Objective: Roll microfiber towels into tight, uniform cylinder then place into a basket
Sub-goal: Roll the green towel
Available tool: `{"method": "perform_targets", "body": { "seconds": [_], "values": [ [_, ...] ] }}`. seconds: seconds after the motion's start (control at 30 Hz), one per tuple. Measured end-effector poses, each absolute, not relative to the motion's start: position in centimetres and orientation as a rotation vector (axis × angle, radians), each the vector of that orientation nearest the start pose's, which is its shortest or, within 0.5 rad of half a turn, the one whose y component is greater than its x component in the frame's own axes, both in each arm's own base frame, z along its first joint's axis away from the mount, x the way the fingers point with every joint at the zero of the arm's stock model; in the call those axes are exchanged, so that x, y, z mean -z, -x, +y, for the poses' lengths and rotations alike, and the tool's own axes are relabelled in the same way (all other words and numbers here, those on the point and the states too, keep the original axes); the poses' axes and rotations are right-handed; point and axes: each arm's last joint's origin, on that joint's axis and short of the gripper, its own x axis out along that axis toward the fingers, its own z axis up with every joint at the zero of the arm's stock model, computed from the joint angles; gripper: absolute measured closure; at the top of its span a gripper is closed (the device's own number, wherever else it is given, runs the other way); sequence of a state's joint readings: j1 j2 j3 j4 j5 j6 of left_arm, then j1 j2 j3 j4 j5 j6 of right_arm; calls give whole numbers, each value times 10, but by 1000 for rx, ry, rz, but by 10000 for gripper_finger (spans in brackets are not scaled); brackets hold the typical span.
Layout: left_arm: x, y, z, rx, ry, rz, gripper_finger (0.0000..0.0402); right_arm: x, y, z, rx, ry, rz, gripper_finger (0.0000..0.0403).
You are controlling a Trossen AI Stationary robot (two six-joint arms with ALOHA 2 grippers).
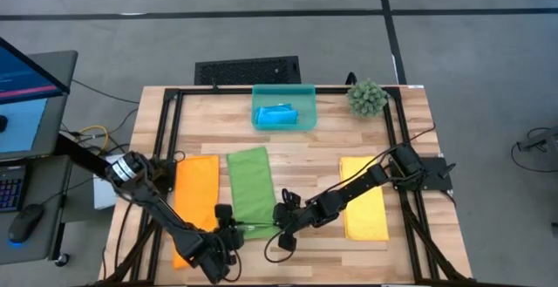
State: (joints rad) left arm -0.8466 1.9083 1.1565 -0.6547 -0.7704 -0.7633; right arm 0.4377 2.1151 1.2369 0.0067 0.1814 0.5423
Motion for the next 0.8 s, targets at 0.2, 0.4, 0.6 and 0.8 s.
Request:
{"method": "perform_targets", "body": {
  "seconds": [0.2, 0.4, 0.6, 0.8],
  "values": [
    [-156, -244, -261, -219, -364, 796, 276, -105, -384, 174, -8, -242, 866, 386],
    [-139, -245, -261, -138, -336, 835, 276, -105, -384, 174, -9, -242, 866, 395],
    [-125, -246, -243, -202, -285, 886, 276, -105, -384, 174, -7, -246, 866, 382],
    [-118, -250, -233, -211, -208, 936, 276, -105, -384, 174, -9, -242, 867, 397]
  ]
}}
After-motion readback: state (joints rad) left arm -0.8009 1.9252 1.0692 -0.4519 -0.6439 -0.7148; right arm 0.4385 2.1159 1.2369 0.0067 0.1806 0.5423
